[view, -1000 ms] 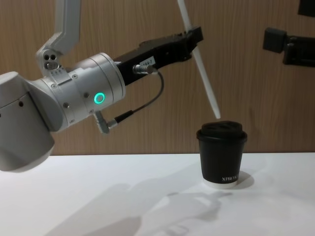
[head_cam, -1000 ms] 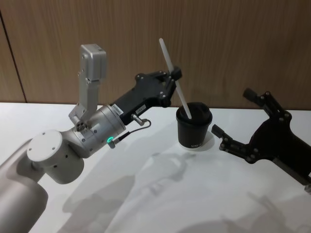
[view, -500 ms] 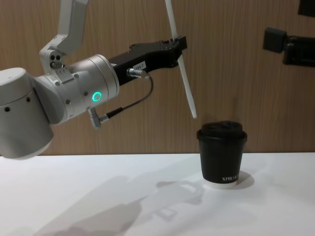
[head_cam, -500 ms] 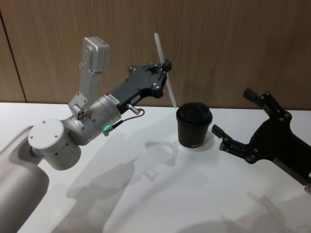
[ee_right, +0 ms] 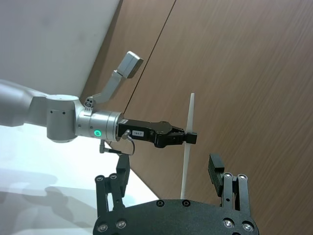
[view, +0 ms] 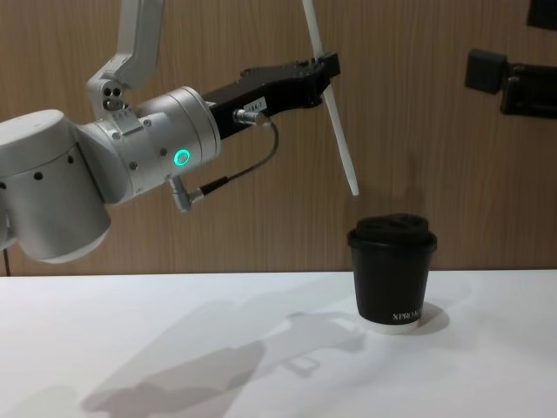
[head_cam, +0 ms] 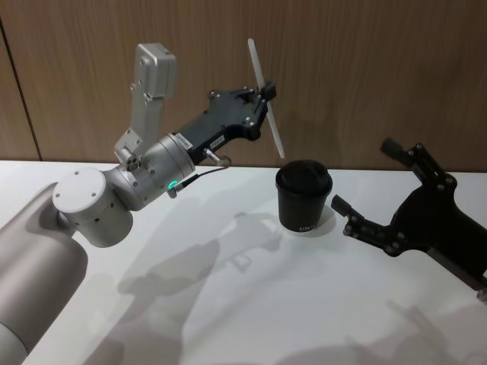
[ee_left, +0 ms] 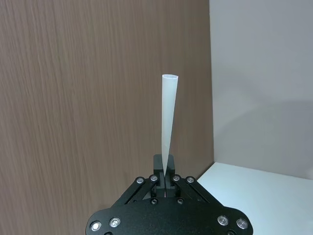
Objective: Pick up the straw with one hand, pass it to the other hand, and insert it into the cup.
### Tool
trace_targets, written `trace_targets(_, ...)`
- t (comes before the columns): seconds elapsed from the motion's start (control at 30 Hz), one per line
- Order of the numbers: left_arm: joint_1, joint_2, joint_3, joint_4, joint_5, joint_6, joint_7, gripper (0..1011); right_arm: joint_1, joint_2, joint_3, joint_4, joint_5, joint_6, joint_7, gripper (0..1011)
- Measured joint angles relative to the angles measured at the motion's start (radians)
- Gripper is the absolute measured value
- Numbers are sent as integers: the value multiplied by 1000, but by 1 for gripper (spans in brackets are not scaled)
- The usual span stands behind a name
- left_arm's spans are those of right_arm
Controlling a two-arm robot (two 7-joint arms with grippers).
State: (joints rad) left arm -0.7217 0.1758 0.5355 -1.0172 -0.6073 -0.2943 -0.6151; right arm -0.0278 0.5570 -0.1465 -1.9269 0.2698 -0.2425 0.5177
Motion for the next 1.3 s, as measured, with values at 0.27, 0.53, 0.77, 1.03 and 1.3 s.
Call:
trace_targets(0.27,-22,-14,-5,25,-15,33,-22,5,0,0,0,0,0,0,0,1001)
trace_targets(0.53,-36,-20,-3,28,-18,85,-31,5,0,0,0,0,0,0,0,1001)
trace_targets(0.77,-46,-22,2,24,-15,127,-33,4,0,0,0,0,0,0,0,1001)
trace_targets(1.03,-51,-21,7,10,-2,170,-28,5,0,0,0,0,0,0,0,1001)
trace_targets(1.3,-53,-20,8,4,10,197,-17,5,0,0,0,0,0,0,0,1001)
